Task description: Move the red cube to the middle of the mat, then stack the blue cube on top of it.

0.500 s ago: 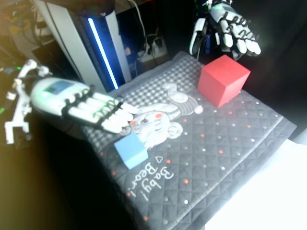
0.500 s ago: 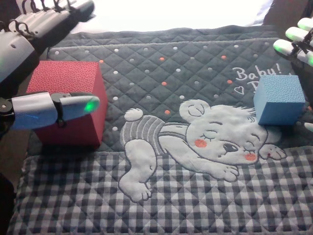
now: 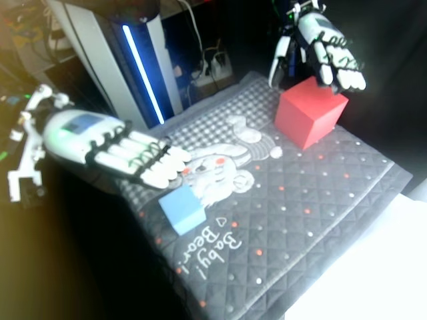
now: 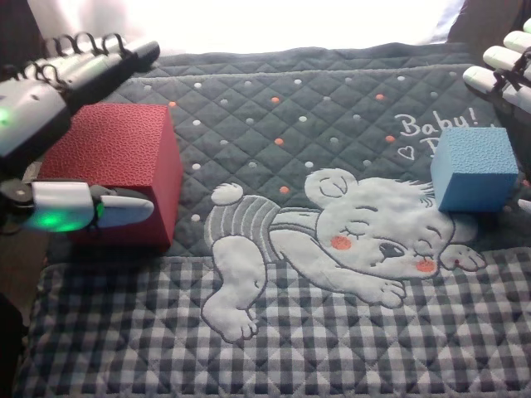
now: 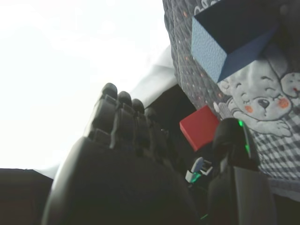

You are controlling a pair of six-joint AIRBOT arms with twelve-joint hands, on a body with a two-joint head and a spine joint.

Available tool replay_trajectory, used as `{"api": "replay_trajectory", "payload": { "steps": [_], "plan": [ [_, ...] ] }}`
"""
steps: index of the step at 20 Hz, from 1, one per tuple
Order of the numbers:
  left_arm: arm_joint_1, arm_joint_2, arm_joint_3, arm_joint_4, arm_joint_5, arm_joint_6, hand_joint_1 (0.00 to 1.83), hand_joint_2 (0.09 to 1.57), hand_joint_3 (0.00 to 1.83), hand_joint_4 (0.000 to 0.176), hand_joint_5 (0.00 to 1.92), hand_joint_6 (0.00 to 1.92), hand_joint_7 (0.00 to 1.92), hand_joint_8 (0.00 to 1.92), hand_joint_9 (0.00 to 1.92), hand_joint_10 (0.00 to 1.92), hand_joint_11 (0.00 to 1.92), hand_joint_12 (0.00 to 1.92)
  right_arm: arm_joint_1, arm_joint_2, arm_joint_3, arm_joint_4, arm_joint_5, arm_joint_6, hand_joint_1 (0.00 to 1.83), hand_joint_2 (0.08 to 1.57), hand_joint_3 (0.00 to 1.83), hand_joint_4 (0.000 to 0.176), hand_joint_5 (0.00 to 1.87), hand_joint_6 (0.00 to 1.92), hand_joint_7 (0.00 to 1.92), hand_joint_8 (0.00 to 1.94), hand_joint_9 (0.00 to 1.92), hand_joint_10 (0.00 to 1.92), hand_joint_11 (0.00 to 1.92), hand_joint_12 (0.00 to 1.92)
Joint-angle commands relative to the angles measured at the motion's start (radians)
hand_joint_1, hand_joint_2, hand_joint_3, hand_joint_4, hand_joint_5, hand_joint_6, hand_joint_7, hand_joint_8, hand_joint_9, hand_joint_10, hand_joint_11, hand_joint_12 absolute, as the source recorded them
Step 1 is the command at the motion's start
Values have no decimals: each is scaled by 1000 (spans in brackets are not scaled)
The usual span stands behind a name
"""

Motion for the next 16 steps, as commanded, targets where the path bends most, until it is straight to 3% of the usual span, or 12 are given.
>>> {"api": "replay_trajectory", "payload": {
  "steps": [1,4,5,6,7,8,9,10,11,12,13,16],
  "plan": [
    [-26,-14,12,-11,-53,20,899,919,0,176,0,0,0,0,0,0,0,0,11,1,5,2,121,-4,661,1238,10,0,0,0,0,0,0,0,0,0],
    [-46,-47,37,-23,3,31,998,926,0,176,0,0,0,0,0,0,0,0,10,0,5,7,121,-4,642,1252,10,0,0,0,0,0,0,0,1,0],
    [-49,-49,37,-24,0,30,1051,1018,0,156,124,62,240,0,106,296,0,716,10,0,5,8,121,-4,647,1253,10,0,0,0,0,0,0,0,0,0],
    [-52,-49,37,-24,-2,30,1192,1075,0,120,256,413,271,602,111,995,0,1427,9,0,5,9,121,-4,649,1249,7,0,0,0,0,0,0,0,0,0],
    [-52,-49,37,-23,-8,26,1223,1081,0,112,221,642,184,954,57,1279,0,1650,8,0,5,10,121,-4,650,1248,6,0,0,0,0,0,0,0,0,0],
    [-51,-44,31,-17,-34,13,1414,1105,0,109,210,1235,204,1403,220,1660,287,1867,7,-1,5,12,122,-4,619,1258,10,0,0,0,0,0,0,0,5,2],
    [-49,-39,25,-9,-63,4,1572,1196,42,89,167,1651,176,1673,474,1703,347,1910,6,-1,5,13,122,-4,627,1263,10,0,0,0,0,0,0,0,10,6],
    [-47,-33,18,3,-90,-9,1604,1225,40,106,94,1746,111,1800,515,1729,385,1919,5,-1,5,13,122,-4,613,1268,10,0,0,0,0,0,0,0,18,11],
    [-48,-25,8,27,-132,-22,1494,1166,9,138,50,1775,77,1886,309,1883,421,1921,4,-2,5,14,122,-4,590,1273,10,0,0,0,0,0,0,0,29,19],
    [-48,-20,2,46,-155,-27,1454,1156,3,148,63,1745,62,1892,233,1913,414,1921,4,-4,6,15,122,-4,590,1274,8,0,0,0,0,0,0,0,43,32],
    [-49,-17,-2,61,-179,-37,1469,1134,0,94,135,1612,84,1826,213,1919,416,1921,4,-6,7,15,122,-4,586,1292,0,0,0,0,0,0,0,0,8,239],
    [-95,-24,-8,144,-246,-87,1449,1119,0,77,157,1515,129,1752,263,1921,438,1921,4,-10,9,15,122,-3,534,1306,1,0,0,0,0,0,0,0,0,393]
  ]
}}
